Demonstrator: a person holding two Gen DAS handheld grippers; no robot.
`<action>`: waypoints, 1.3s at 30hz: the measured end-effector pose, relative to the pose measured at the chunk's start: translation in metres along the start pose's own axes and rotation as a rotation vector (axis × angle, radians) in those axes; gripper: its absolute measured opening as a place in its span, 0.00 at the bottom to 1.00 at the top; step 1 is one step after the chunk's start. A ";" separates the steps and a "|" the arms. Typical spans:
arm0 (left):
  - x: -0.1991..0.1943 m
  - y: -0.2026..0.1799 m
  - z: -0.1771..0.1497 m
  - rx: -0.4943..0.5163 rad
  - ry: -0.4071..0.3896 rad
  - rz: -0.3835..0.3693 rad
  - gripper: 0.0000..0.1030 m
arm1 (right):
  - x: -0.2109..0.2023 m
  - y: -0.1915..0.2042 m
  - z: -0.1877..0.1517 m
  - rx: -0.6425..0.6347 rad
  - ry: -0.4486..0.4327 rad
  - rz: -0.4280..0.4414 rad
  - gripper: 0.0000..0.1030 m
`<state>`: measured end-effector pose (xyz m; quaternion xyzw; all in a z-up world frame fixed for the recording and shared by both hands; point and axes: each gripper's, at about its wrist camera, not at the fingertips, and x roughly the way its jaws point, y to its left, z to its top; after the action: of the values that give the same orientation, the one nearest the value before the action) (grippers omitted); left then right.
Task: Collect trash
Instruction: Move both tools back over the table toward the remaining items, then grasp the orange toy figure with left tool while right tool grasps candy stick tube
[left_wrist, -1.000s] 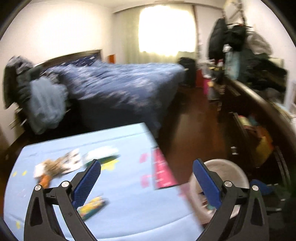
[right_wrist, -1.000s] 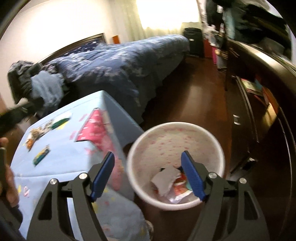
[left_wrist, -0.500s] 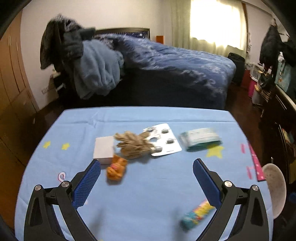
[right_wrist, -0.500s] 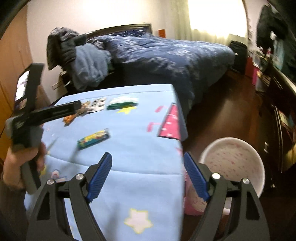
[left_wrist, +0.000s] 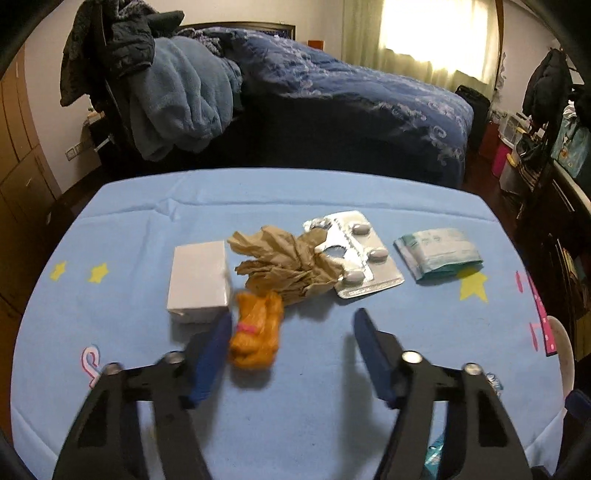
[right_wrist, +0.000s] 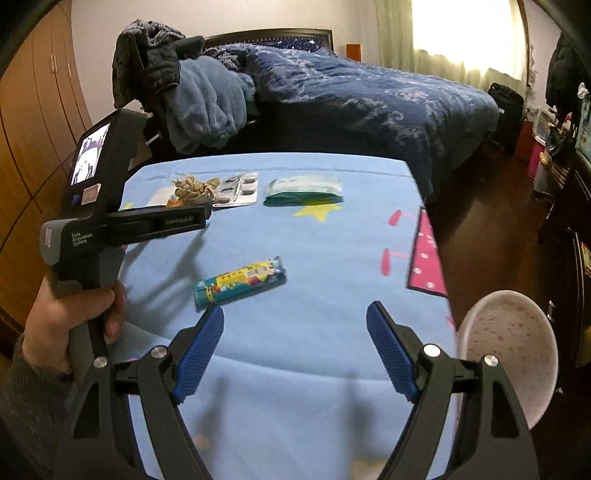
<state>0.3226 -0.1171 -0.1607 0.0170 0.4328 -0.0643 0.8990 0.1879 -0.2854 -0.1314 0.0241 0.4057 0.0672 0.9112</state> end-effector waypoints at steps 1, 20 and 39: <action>-0.002 0.001 0.000 -0.004 -0.008 0.001 0.50 | 0.006 0.003 0.002 -0.008 0.008 0.001 0.78; -0.057 0.052 -0.001 -0.072 -0.124 0.036 0.27 | 0.069 0.045 0.017 -0.158 0.100 0.047 0.94; -0.087 0.067 -0.024 -0.112 -0.141 0.063 0.28 | 0.060 0.043 0.011 -0.151 0.093 0.035 0.79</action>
<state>0.2596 -0.0396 -0.1095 -0.0243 0.3708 -0.0128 0.9283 0.2314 -0.2341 -0.1637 -0.0408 0.4410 0.1145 0.8892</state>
